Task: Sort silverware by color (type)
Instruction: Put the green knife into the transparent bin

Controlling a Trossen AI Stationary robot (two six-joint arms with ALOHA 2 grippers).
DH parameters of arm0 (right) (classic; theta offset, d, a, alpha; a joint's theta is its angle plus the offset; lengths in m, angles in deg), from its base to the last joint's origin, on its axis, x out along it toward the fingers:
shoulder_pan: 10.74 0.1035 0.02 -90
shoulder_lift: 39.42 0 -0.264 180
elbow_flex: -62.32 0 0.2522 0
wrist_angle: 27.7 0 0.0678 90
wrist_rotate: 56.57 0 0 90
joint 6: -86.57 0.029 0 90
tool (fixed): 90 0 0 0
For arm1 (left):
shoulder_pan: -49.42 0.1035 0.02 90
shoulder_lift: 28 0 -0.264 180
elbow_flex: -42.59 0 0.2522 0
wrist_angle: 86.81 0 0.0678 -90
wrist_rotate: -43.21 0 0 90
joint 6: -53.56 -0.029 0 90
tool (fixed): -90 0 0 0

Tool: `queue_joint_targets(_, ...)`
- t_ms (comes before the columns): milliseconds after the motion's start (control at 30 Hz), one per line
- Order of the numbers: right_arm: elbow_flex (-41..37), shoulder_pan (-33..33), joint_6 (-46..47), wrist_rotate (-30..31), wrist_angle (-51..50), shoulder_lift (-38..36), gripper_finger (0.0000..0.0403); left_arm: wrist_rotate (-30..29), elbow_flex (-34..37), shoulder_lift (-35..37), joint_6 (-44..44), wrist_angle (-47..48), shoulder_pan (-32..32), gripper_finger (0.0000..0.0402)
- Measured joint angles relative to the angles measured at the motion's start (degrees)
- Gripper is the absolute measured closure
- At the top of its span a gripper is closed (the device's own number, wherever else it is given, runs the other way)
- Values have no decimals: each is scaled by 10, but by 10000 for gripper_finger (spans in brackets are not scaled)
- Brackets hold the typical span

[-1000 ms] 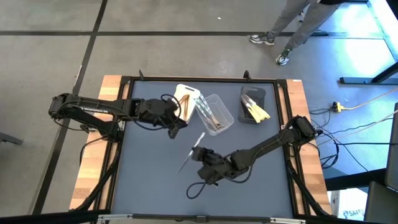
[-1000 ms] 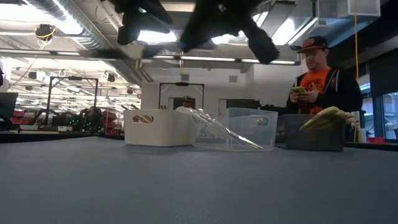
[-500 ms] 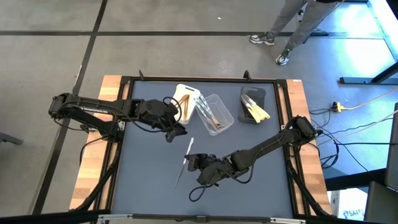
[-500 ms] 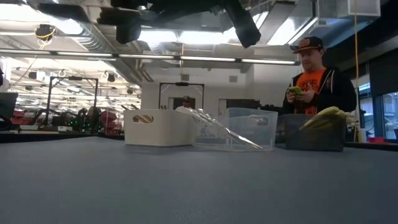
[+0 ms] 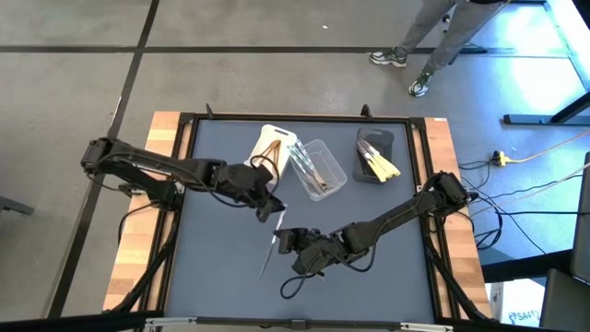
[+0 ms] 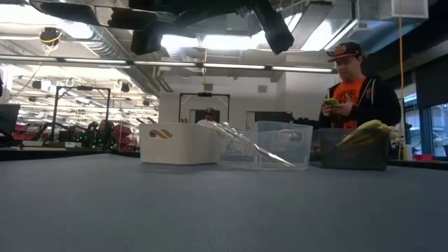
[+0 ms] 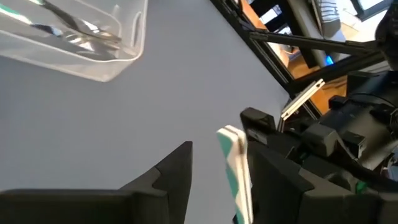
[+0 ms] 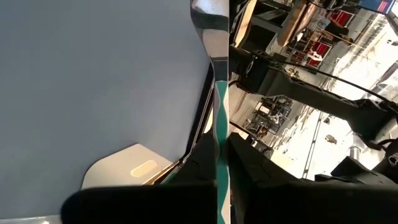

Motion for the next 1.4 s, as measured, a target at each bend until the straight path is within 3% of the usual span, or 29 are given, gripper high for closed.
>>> queue_joint_targets(233,0,0,0,0,0,0,398,0,0,-22,0,-45,-14,255)
queue_joint_targets(733,0,0,0,0,0,0,398,-44,0,-23,0,-43,-44,255)
queue_joint_targets(1233,0,1,5,-5,-11,0,398,-42,1,-55,0,-56,-59,255)
queue_joint_targets(1400,0,1,5,-5,-9,0,398,-43,1,-53,-3,-56,-59,274)
